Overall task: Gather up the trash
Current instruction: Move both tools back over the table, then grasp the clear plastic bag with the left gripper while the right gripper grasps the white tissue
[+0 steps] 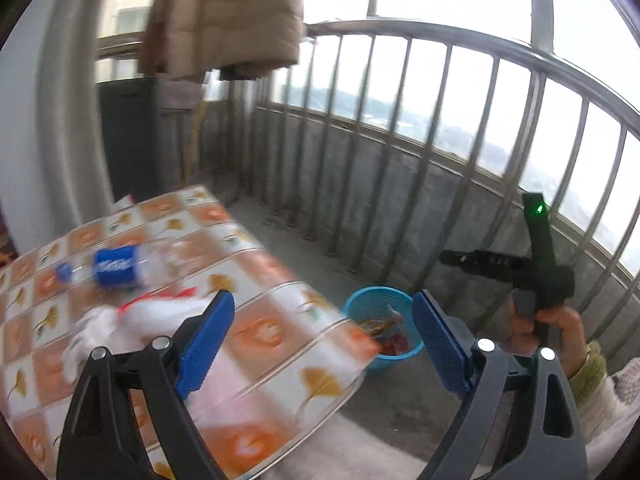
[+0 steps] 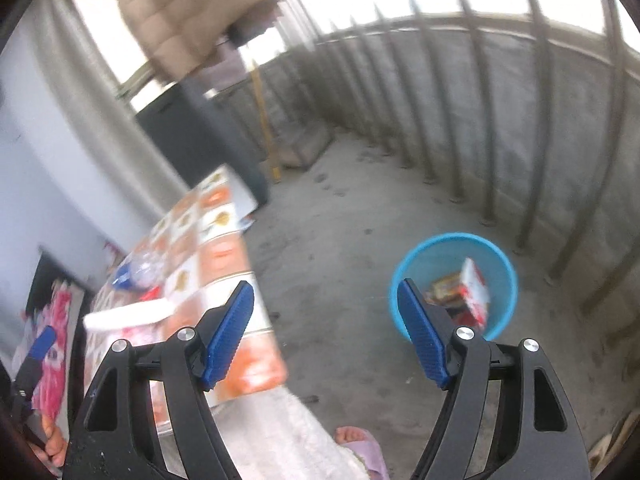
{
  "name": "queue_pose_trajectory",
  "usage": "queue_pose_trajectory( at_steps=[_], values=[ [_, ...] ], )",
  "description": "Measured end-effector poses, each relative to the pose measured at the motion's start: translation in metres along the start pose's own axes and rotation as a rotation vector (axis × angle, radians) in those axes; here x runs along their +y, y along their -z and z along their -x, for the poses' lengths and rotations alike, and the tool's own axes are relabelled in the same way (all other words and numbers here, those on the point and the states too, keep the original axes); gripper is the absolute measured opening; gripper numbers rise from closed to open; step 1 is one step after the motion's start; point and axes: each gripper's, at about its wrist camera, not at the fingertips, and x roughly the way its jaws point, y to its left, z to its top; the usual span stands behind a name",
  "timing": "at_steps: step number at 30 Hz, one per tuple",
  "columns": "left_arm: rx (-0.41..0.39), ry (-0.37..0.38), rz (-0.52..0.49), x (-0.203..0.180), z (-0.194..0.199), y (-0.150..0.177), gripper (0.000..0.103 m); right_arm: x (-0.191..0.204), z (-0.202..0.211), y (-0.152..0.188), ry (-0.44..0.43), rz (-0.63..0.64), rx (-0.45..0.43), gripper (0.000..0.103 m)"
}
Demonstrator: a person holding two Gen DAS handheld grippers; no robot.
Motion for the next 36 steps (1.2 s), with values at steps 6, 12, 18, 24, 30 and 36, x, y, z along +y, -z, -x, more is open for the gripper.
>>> queue_pose_trajectory(
  at_steps=[6, 12, 18, 24, 30, 36],
  values=[
    [-0.013, -0.043, 0.120, 0.055, 0.027, 0.042, 0.088, 0.077, -0.010, 0.000, -0.141, 0.221, 0.051, 0.071],
    [-0.011, -0.025, 0.172, 0.076, 0.020, 0.069, 0.088, 0.169, -0.031, 0.012, -0.327, 0.463, 0.126, 0.071],
    [0.007, 0.008, 0.201, 0.081, -0.005, 0.079, 0.081, 0.234, -0.060, 0.034, -0.428, 0.635, 0.219, 0.071],
    [0.033, 0.019, 0.201, 0.085, -0.025, 0.081, 0.063, 0.274, -0.079, 0.049, -0.432, 0.742, 0.268, 0.063],
    [0.047, 0.017, 0.216, 0.091, -0.033, 0.082, 0.041, 0.286, -0.088, 0.058, -0.416, 0.787, 0.276, 0.044],
    [0.048, 0.020, 0.232, 0.095, -0.032, 0.085, 0.023, 0.286, -0.090, 0.056, -0.419, 0.771, 0.274, 0.012]
  ],
)
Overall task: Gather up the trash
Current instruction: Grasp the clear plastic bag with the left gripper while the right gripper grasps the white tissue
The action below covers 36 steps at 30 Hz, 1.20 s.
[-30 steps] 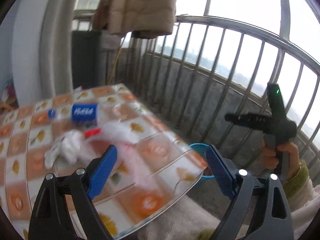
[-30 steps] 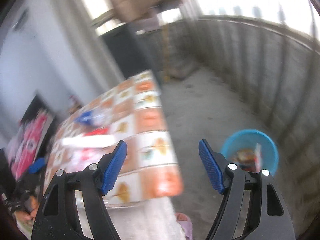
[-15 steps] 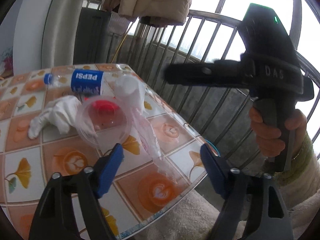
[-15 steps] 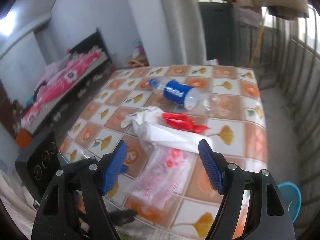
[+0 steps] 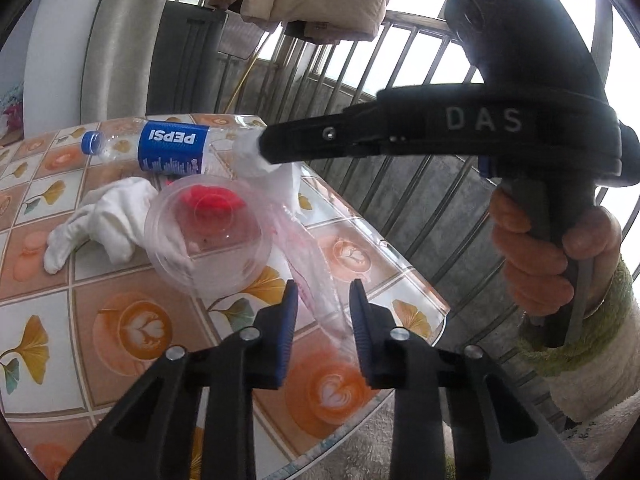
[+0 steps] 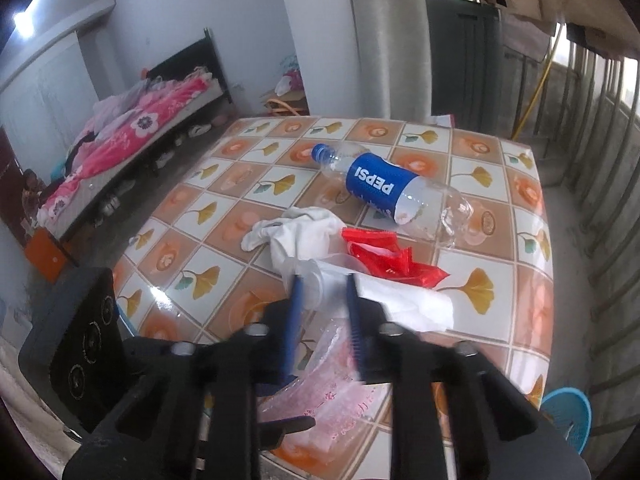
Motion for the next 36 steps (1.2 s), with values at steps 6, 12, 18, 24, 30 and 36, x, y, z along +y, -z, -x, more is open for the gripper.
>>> queue_pose_trajectory(
  at_steps=[6, 12, 18, 24, 30, 36],
  values=[
    [-0.011, 0.004, -0.006, -0.001, 0.003, 0.000, 0.012, -0.006, 0.013, 0.001, 0.013, -0.041, -0.044, 0.000],
    [-0.028, 0.006, -0.027, -0.007, 0.007, -0.001, 0.007, -0.015, 0.029, 0.000, 0.029, -0.083, -0.090, 0.000],
    [-0.034, 0.009, -0.048, -0.012, 0.008, -0.001, 0.006, -0.028, 0.046, -0.001, 0.038, -0.139, -0.144, 0.000],
    [-0.038, 0.015, -0.055, -0.015, 0.010, -0.001, 0.006, -0.036, 0.058, 0.000, 0.049, -0.163, -0.160, 0.000],
    [-0.035, 0.013, -0.060, -0.015, 0.009, -0.001, 0.006, -0.030, 0.048, 0.010, 0.052, -0.133, -0.079, 0.037],
    [-0.035, 0.004, -0.081, -0.019, 0.009, 0.000, 0.006, -0.025, 0.028, 0.019, 0.084, -0.109, -0.006, 0.039]
  ],
)
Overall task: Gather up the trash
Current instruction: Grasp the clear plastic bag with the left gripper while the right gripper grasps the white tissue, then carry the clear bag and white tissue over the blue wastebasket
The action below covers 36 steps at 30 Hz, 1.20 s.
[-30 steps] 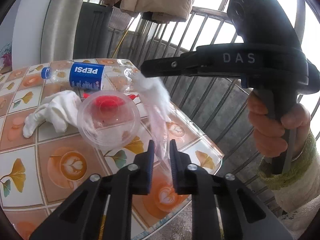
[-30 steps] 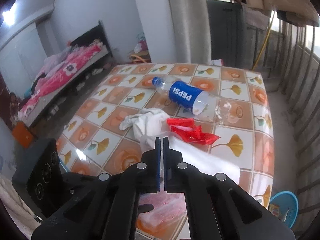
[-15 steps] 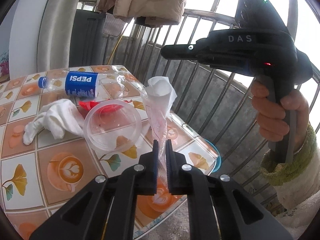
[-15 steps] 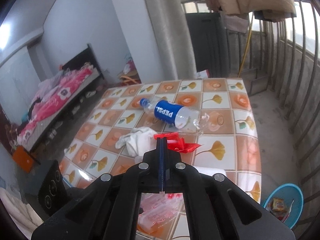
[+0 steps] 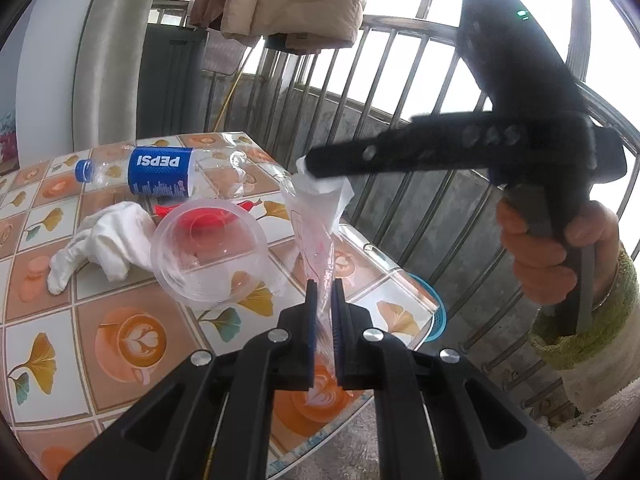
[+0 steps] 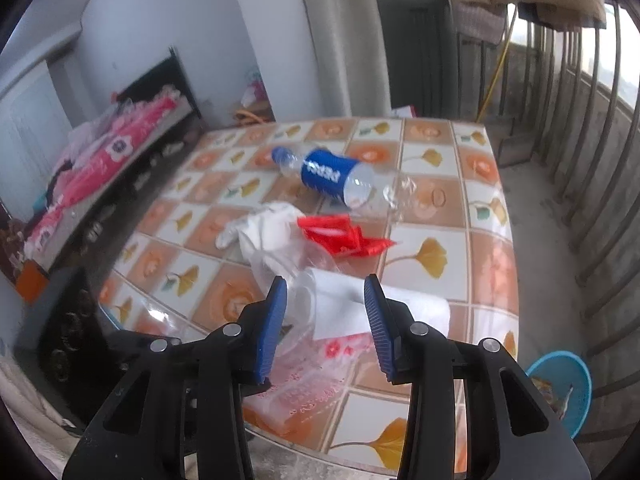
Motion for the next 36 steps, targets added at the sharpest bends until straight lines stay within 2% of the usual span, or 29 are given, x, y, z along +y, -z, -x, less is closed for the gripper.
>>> queue_pose_trajectory(
  at_steps=[1, 3, 4, 5, 24, 36],
  values=[
    [-0.001, 0.001, -0.001, 0.000, 0.000, 0.000, 0.006, 0.000, -0.004, 0.001, 0.007, 0.002, 0.013, 0.037],
    [-0.002, 0.000, -0.004, -0.001, 0.001, 0.000, 0.006, -0.002, -0.009, 0.004, 0.018, -0.002, 0.029, 0.022],
    [-0.001, -0.002, -0.005, 0.000, 0.000, 0.000, 0.006, -0.004, -0.011, 0.005, 0.015, -0.012, 0.038, 0.009],
    [-0.002, -0.002, -0.003, 0.000, 0.000, 0.000, 0.006, -0.007, -0.011, 0.006, 0.007, -0.032, 0.039, 0.003],
    [-0.042, -0.008, -0.018, -0.012, 0.017, -0.008, 0.006, -0.051, 0.060, 0.003, 0.026, -0.205, -0.178, 0.000],
    [-0.047, 0.057, -0.103, -0.051, 0.015, -0.028, 0.006, -0.093, 0.132, 0.037, 0.122, -0.319, -0.327, 0.000]
  ],
)
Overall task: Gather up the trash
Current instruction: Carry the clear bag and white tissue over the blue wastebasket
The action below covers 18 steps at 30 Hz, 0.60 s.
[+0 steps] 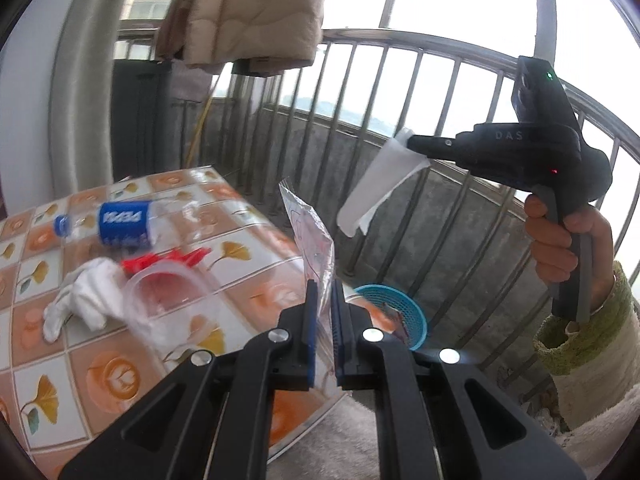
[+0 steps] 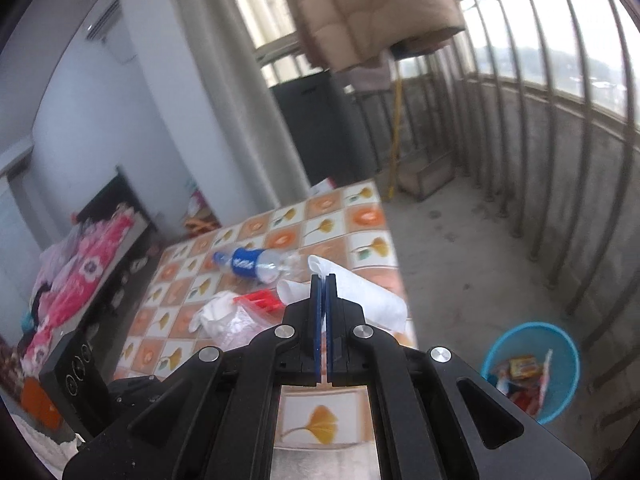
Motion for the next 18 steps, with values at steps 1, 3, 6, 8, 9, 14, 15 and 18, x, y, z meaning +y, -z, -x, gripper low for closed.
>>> queue_pose_trajectory(
  at_steps=[1, 3, 6, 8, 9, 14, 15, 18],
  values=[
    [0.005, 0.010, -0.012, -0.005, -0.003, -0.003, 0.006, -0.007, 0.006, 0.002, 0.013, -0.014, -0.011, 0.000],
    [0.014, 0.028, -0.034, -0.015, -0.009, -0.007, 0.006, -0.023, 0.018, 0.005, 0.042, -0.046, -0.030, 0.000],
    [0.031, 0.062, -0.063, -0.033, -0.021, -0.014, 0.006, -0.046, 0.031, 0.012, 0.076, -0.092, -0.045, 0.000],
    [0.049, 0.086, -0.081, -0.046, -0.032, -0.018, 0.006, -0.058, 0.035, 0.017, 0.102, -0.117, -0.050, 0.000],
    [0.058, 0.092, -0.088, -0.052, -0.037, -0.020, 0.006, -0.066, 0.038, 0.021, 0.119, -0.134, -0.054, 0.000],
    [0.131, 0.098, -0.126, -0.080, -0.076, -0.035, 0.006, -0.101, 0.045, 0.040, 0.192, -0.209, -0.059, 0.000],
    [0.146, 0.106, -0.126, -0.083, -0.084, -0.039, 0.006, -0.110, 0.045, 0.046, 0.199, -0.234, -0.056, 0.000],
    [0.206, 0.138, -0.112, -0.095, -0.117, -0.049, 0.006, -0.134, 0.041, 0.061, 0.221, -0.295, -0.038, 0.000]
  ],
)
